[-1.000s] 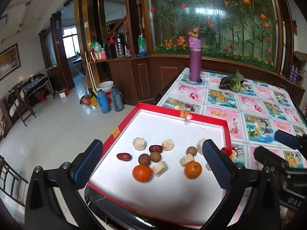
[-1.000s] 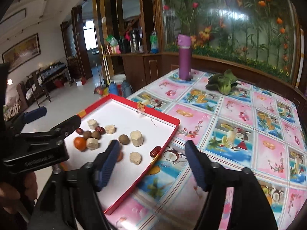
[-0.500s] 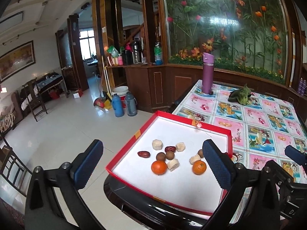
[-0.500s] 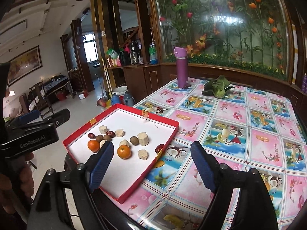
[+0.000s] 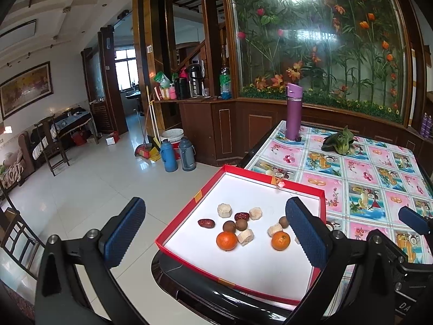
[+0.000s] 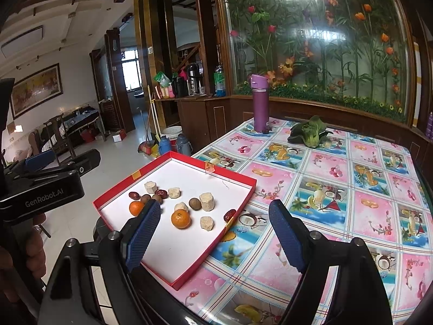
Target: Organize fruits
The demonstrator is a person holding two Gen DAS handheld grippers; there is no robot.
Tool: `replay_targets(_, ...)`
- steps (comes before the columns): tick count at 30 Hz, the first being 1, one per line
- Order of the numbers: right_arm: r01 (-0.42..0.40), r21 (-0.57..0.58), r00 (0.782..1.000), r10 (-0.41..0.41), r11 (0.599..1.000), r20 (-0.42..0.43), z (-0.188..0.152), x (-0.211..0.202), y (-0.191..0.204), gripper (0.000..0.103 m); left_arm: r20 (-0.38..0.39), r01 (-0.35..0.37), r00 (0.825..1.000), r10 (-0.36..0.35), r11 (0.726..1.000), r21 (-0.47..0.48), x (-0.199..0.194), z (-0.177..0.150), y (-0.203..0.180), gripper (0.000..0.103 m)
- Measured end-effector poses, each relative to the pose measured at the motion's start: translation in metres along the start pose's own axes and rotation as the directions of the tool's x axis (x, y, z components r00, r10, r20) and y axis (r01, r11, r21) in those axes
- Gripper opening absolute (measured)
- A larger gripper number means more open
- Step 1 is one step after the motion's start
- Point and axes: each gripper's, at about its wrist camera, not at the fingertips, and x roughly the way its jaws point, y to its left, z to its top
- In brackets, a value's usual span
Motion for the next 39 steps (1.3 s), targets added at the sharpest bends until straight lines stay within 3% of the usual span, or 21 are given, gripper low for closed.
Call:
replay_targets(21, -0.005, -0.002, 1.0, 0.005, 1.0, 0.003, 0.001, 0.0, 0.002, 0.082, -0.019, -0.017, 1.0, 0.017, 1.0, -0.009, -0.001, 0.001, -0.001, 0.103)
replay_targets(39, -0.029, -0.02, 1.0, 0.029, 0.999, -0.007, -0.005, 0.005, 0.011, 0.082, -0.038, 0.015, 0.999, -0.016, 0.999, -0.029, -0.003, -0.004, 0.002, 0.103)
